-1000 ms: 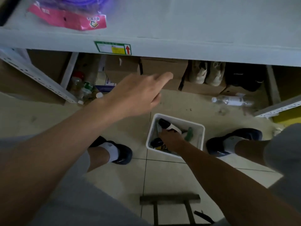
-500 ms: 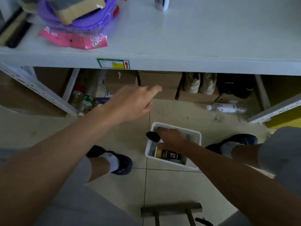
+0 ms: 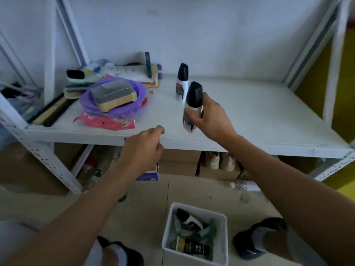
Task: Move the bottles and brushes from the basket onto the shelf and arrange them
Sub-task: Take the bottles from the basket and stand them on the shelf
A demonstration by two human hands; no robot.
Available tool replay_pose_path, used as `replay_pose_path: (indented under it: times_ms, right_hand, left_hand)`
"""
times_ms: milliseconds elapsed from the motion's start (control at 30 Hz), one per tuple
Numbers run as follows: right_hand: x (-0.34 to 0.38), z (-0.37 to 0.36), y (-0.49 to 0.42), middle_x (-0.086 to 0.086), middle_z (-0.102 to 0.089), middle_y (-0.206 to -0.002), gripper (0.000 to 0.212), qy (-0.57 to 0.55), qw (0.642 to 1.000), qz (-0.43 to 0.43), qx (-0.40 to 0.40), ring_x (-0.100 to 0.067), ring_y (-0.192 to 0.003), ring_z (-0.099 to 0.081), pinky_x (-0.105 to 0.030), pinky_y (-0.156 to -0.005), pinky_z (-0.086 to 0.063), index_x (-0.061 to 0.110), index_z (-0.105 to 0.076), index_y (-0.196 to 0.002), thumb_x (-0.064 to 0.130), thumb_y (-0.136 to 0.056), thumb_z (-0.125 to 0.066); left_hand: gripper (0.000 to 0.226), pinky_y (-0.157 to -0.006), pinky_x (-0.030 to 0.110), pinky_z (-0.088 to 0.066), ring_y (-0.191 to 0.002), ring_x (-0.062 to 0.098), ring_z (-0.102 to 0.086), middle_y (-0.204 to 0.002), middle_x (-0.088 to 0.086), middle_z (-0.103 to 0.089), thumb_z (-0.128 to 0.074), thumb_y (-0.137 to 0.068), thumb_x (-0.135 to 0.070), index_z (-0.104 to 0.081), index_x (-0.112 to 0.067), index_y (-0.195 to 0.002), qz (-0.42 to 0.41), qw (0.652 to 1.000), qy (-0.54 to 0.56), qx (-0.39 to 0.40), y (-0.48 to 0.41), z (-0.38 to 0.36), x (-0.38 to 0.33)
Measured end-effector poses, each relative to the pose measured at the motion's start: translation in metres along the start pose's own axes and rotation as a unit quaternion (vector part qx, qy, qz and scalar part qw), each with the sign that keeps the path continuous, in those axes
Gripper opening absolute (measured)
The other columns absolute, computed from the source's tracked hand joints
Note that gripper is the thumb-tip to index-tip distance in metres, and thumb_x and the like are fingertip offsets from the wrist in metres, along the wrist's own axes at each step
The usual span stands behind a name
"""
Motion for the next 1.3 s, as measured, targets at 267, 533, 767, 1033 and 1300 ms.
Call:
replay_pose_path:
  times_ms: [267,533,767,1033,1300]
  right_hand:
    - [-0.074,-0.058,-0.081,-0.015,-0.045,-0.118,0.028,0.169,0.984,-0.061,0.000,-0.045,-0.077,-0.061,-0.042,-0.057,-0.043,0.008,-0.044,-0.115,0.021,-0.095,-0.059]
    - [-0.110,-0.059,-0.150,-0.012,-0.054,-0.120,0.033,0.000,0.977,-0.205,-0.063,-0.035,-0.089,-0.062,-0.038,-0.065,-0.045,0.013,-0.042,-0.115,0.037,-0.094,-0.051]
    - [-0.111,-0.060,-0.146,-0.008,-0.061,-0.113,0.038,-0.102,0.959,-0.252,0.079,-0.025,-0.067,-0.075,-0.035,-0.055,-0.058,0.014,-0.037,-0.120,0.028,-0.095,-0.061]
    - [-0.054,-0.022,-0.044,-0.002,-0.061,-0.106,0.049,-0.021,0.994,-0.101,0.020,-0.021,-0.084,-0.068,-0.043,-0.076,-0.058,0.022,-0.036,-0.134,0.037,-0.093,-0.059]
    - [-0.019,-0.045,0.085,0.010,-0.066,-0.077,0.020,0.134,0.984,0.057,0.099,-0.016,-0.070,-0.063,-0.030,-0.062,-0.051,0.029,-0.062,-0.098,0.039,-0.089,-0.048]
  left_hand:
    - [0.032,-0.062,0.041,-0.056,-0.073,0.017,-0.058,-0.084,-0.001,-0.064,-0.063,-0.090,-0.019,-0.058,-0.018,-0.121,-0.008,1.000,0.007,-0.006,-0.017,-0.013,0.013]
    - [0.040,-0.057,0.037,-0.058,-0.070,0.017,-0.060,-0.080,-0.001,-0.066,-0.075,-0.080,-0.015,-0.061,-0.014,-0.117,-0.031,0.998,0.051,-0.010,-0.036,-0.020,0.010]
    - [0.044,-0.084,0.030,-0.047,-0.095,0.011,-0.052,-0.108,-0.005,-0.061,-0.056,-0.095,-0.023,-0.047,-0.019,-0.137,-0.064,0.996,0.058,0.033,-0.027,-0.031,-0.010]
    - [0.044,-0.090,0.027,-0.049,-0.103,0.011,-0.057,-0.119,-0.004,-0.061,-0.055,-0.099,-0.025,-0.044,-0.021,-0.141,-0.047,0.993,0.038,0.101,0.010,-0.044,-0.017]
    - [0.049,-0.082,0.037,-0.052,-0.115,0.021,-0.054,-0.132,0.004,-0.055,-0.059,-0.092,-0.017,-0.045,-0.015,-0.140,-0.077,0.992,0.034,0.099,0.039,-0.032,-0.022]
Point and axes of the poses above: each hand's wrist, its own y-axis away from the middle knuckle, its own z-axis out of the back of the hand, x = y × z, the point moved 5 cm from there along -y, towards the middle knuckle
